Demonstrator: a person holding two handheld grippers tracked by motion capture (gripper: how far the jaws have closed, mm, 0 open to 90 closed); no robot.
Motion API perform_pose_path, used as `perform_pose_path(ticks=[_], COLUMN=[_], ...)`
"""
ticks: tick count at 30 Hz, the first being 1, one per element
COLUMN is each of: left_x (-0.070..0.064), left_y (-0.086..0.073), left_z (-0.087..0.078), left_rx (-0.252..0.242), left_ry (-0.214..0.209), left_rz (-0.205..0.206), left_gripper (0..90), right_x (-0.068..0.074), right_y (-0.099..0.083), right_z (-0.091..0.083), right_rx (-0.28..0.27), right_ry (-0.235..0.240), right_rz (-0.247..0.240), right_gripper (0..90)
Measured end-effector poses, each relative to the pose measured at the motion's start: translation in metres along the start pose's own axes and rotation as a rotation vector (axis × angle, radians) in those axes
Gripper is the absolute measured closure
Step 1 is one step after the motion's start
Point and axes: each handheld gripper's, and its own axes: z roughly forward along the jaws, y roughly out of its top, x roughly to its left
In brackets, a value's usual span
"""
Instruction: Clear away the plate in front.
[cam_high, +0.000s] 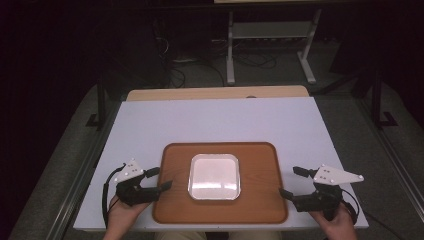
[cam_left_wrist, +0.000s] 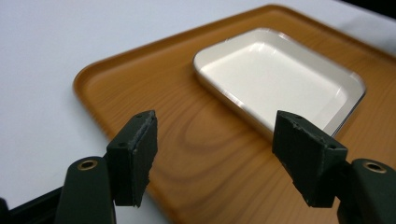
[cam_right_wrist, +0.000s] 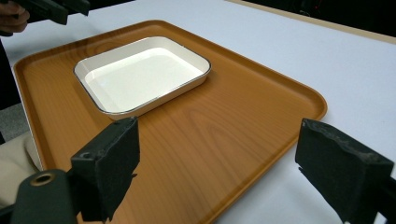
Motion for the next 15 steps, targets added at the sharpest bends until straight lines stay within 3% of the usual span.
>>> perform_pose_path(ticks=[2,6,12,15], left_x=[0.0037,0.0056,0.0023,0.0047], left_y=[-0.0064,-0.0094,-0.0078,-0.0088], left_z=[-0.0016,-0.0063,-0.0048,-0.0057], left_rx=[0.006,-0.029,-0.019,-0.019], left_ry=[-0.004,-0.017,0.019,0.027], left_rz=[-0.022,-0.062,-0.002,-0.002], left_gripper=[30.6,29.2,29.2,29.2], right_x=[0.0001,-0.0003,0.0019,0.0027], right_y=[-0.0003,-0.0005,0.0007,0.0007], right_z=[0.0,0.0013,0.0046,0.0073], right_rx=[-0.001,0.005,0.014,0.02], right_ry=[0.002,0.01,0.018,0.022], right_rz=[0.0,-0.008,-0.021,-0.02], right_gripper=[13.1,13.1,13.1,13.1])
